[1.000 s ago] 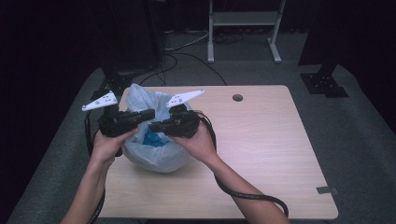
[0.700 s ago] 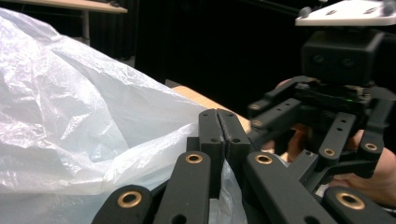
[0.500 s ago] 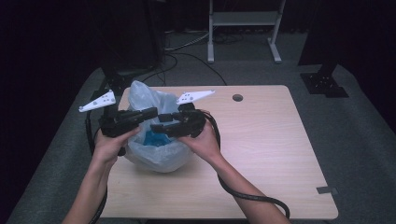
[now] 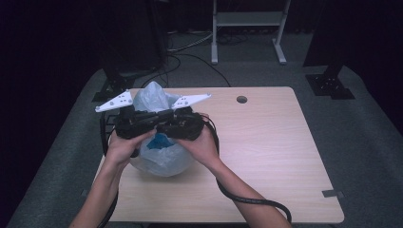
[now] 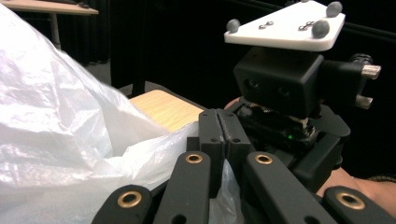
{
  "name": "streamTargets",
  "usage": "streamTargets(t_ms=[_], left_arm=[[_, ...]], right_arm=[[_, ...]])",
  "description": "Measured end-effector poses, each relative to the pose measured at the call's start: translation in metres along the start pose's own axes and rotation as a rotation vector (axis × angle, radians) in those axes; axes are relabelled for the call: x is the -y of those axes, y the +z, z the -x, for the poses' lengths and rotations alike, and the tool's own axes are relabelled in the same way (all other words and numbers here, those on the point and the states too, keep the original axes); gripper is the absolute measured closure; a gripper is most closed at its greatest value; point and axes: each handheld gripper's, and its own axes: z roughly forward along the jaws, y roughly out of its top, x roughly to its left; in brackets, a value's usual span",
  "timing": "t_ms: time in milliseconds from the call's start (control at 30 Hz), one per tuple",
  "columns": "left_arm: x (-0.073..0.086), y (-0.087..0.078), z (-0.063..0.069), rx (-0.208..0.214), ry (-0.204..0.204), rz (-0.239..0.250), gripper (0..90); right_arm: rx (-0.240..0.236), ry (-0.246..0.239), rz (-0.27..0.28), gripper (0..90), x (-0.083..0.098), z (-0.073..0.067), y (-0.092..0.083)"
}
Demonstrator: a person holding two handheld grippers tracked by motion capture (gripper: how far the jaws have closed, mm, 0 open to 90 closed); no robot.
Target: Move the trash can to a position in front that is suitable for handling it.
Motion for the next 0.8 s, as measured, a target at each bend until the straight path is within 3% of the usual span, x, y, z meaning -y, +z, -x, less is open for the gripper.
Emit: streamTargets(t_ms=[167,400,500,633,800], left_arm=[[-0.001,-0.004,0.0,0.01,-0.014,0.014,88.1],[-0.002,-0.013,-0.003,-0.01,-0.03,0.028,74.5],[-0.002,-0.018,-0.004,-0.027,-0.034,0.033,64.8],[-0.001,-0.03,-0.007,-0.07,-0.032,0.047,56.0],[0.005,-0.046,-0.008,-0.16,-0.03,0.079,40.8]], right_arm=[[-0.025,0.028,0.004,88.9,0.0,0.003,-0.003],[-0.088,0.088,0.028,89.6,0.003,0.011,-0.008],[-0.116,0.128,0.047,89.6,0.005,0.017,-0.011],[-0.147,0.185,0.067,89.6,0.008,0.027,-0.016],[-0.18,0.264,0.097,89.6,0.011,0.041,-0.023]])
